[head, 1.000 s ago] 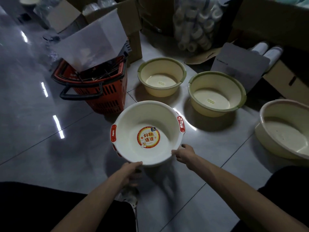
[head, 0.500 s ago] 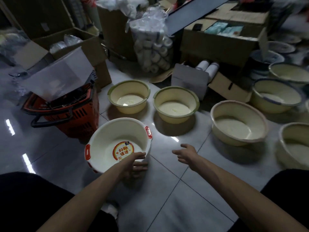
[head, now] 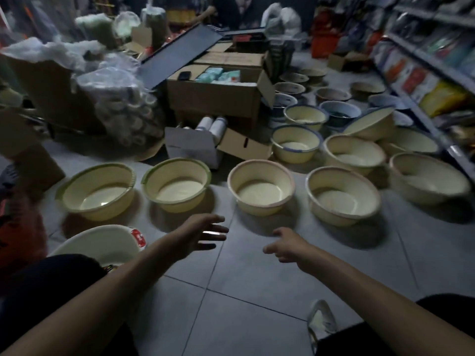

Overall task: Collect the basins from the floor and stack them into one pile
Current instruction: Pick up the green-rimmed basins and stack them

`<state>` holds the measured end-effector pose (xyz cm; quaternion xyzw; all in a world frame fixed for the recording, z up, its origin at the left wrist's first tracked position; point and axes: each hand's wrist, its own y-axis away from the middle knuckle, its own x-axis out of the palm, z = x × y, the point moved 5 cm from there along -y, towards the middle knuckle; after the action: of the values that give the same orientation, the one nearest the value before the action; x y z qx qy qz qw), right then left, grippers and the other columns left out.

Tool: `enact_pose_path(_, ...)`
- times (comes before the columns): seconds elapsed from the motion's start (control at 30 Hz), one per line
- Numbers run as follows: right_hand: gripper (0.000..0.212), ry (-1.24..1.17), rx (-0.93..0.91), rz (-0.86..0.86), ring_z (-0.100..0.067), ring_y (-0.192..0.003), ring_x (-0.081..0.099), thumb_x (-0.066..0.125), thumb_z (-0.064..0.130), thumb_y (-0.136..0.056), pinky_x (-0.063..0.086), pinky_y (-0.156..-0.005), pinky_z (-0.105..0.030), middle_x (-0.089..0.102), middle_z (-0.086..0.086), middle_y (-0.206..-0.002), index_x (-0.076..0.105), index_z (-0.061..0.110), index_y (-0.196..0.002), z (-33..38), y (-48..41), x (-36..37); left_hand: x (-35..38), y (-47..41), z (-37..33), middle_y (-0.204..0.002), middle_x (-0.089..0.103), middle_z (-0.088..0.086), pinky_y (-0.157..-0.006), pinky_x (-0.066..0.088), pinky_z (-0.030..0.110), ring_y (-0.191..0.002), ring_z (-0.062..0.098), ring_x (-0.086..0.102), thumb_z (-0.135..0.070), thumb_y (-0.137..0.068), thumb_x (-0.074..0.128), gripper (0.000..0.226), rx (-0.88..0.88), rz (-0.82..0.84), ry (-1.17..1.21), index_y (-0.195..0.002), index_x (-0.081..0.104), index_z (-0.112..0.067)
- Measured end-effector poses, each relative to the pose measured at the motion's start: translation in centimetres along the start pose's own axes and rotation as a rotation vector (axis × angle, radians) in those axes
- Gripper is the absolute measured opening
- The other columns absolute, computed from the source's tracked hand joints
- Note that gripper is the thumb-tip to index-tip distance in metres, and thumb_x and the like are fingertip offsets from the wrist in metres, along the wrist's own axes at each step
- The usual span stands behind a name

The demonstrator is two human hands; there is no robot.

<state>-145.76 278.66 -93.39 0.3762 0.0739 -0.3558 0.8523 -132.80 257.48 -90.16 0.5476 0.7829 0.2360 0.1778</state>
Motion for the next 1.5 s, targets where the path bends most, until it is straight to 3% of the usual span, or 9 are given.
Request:
enact_pose_path(0.13, 0.077, 0.286, -0.151, -0.08, -0.02, -0.108, 0.061, 0.079, 0.021, -0.086, 0.056, -0.078, -0.029, 0.055, -0.01, -0.139, 0.041, 0.015, -0.152, 1.7, 2.8, -5.6, 5.3, -2.5, -4.0, -0.115, 0.076, 0.005, -0.098, 0.055, 0.045, -0.106, 0.021, 0.074, -0.034, -0.1, 0.062, 0.031, 0.102, 0.128, -0.195, -0.127, 0.065, -0.02)
enact_pose_path(0.33, 0.051, 0.733, -0.177, -0.134, -0.018, -0.096, 0.066, 0.072, 0.03, -0.082, 0.06, -0.082, -0.042, 0.067, -0.002, -0.121, 0.055, 0.022, -0.13, 4.1, -1.5, -8.5, 8.2, -9.8, -5.0, -0.11, 0.075, 0.009, -0.073, 0.049, 0.028, -0.098, 0.022, 0.073, -0.021, -0.099, 0.063, 0.027, 0.128, 0.186, -0.528, -0.125, 0.066, -0.014)
enact_pose_path(0.47, 0.046, 0.772, -0.249, -0.2, -0.021, -0.095, 0.064, 0.069, 0.029, -0.081, 0.06, -0.078, -0.044, 0.066, -0.001, -0.116, 0.056, 0.024, -0.125, 5.7, -6.1, -9.0, 9.0, -14.5, -6.7, -0.109, 0.072, 0.016, -0.054, 0.045, 0.014, -0.083, 0.015, 0.066, -0.009, -0.099, 0.06, 0.024, 0.181, 0.15, -0.615, -0.122, 0.066, -0.004)
enact_pose_path(0.6, 0.044, 0.786, -0.21, -0.186, -0.018, -0.083, 0.063, 0.069, 0.026, -0.083, 0.06, -0.073, -0.041, 0.065, -0.002, -0.109, 0.056, 0.022, -0.124, 6.3, -9.1, -10.1, 8.3, -18.1, -7.6, -0.098, 0.071, 0.01, -0.077, 0.06, 0.03, -0.086, 0.02, 0.067, -0.009, -0.097, 0.062, 0.02, 0.221, 0.146, -0.67, -0.115, 0.07, -0.007)
enact_pose_path(0.7, 0.047, 0.822, -0.215, -0.181, -0.023, -0.097, 0.063, 0.068, 0.027, -0.084, 0.058, -0.081, -0.043, 0.064, -0.004, -0.118, 0.055, 0.02, -0.129, 7.5, -10.7, -11.1, 7.0, -20.1, -8.3, -0.097, 0.074, 0.01, -0.087, 0.06, 0.041, -0.085, 0.021, 0.069, -0.013, -0.095, 0.064, 0.012, 0.222, 0.148, -0.721, -0.106, 0.071, -0.015)
enact_pose_path(0.97, 0.062, 0.855, -0.201, -0.177, -0.028, -0.116, 0.06, 0.07, 0.034, -0.084, 0.054, -0.092, -0.042, 0.061, -0.006, -0.135, 0.052, 0.021, -0.142, 8.6, -11.6, -11.9, 1.5, -21.4, -8.8, -0.1, 0.072, 0.008, -0.075, 0.058, 0.026, -0.081, 0.017, 0.069, -0.013, -0.097, 0.065, 0.016, 0.197, 0.074, -0.805, -0.113, 0.069, -0.012)
enact_pose_path(1.07, 0.068, 0.817, -0.2, -0.171, -0.026, -0.123, 0.057, 0.071, 0.033, -0.086, 0.051, -0.095, -0.038, 0.058, -0.004, -0.142, 0.047, 0.02, -0.148, 9.4, -11.7, -11.3, -1.5, -20.7, -8.2, -0.103, 0.073, 0.014, -0.081, 0.058, 0.033, -0.077, 0.017, 0.067, -0.015, -0.097, 0.065, 0.023, 0.161, 0.021, -0.852, -0.118, 0.069, -0.007)
enact_pose_path(1.27, 0.052, 0.742, -0.242, -0.239, -0.028, -0.116, 0.06, 0.069, 0.031, -0.082, 0.053, -0.093, -0.042, 0.063, -0.006, -0.131, 0.058, 0.015, -0.13, 12.9, -12.8, -7.5, -3.9, -19.5, -8.2, -0.084, 0.073, 0.002, -0.063, 0.052, 0.02, -0.073, 0.011, 0.07, -0.018, -0.094, 0.065, 0.021, 0.255, -0.12, -0.727, -0.114, 0.071, -0.012)
enact_pose_path(1.5, 0.045, 0.814, -0.352, -0.226, -0.023, -0.104, 0.061, 0.069, 0.028, -0.086, 0.053, -0.084, -0.038, 0.065, -0.002, -0.12, 0.058, 0.022, -0.129, 15.6, -13.2, -2.2, -4.5, -17.5, -7.1, -0.111, 0.071, 0.002, -0.068, 0.047, 0.015, -0.086, 0.005, 0.067, -0.019, -0.095, 0.066, 0.025, 0.294, -0.114, -0.675, -0.12, 0.068, -0.015)
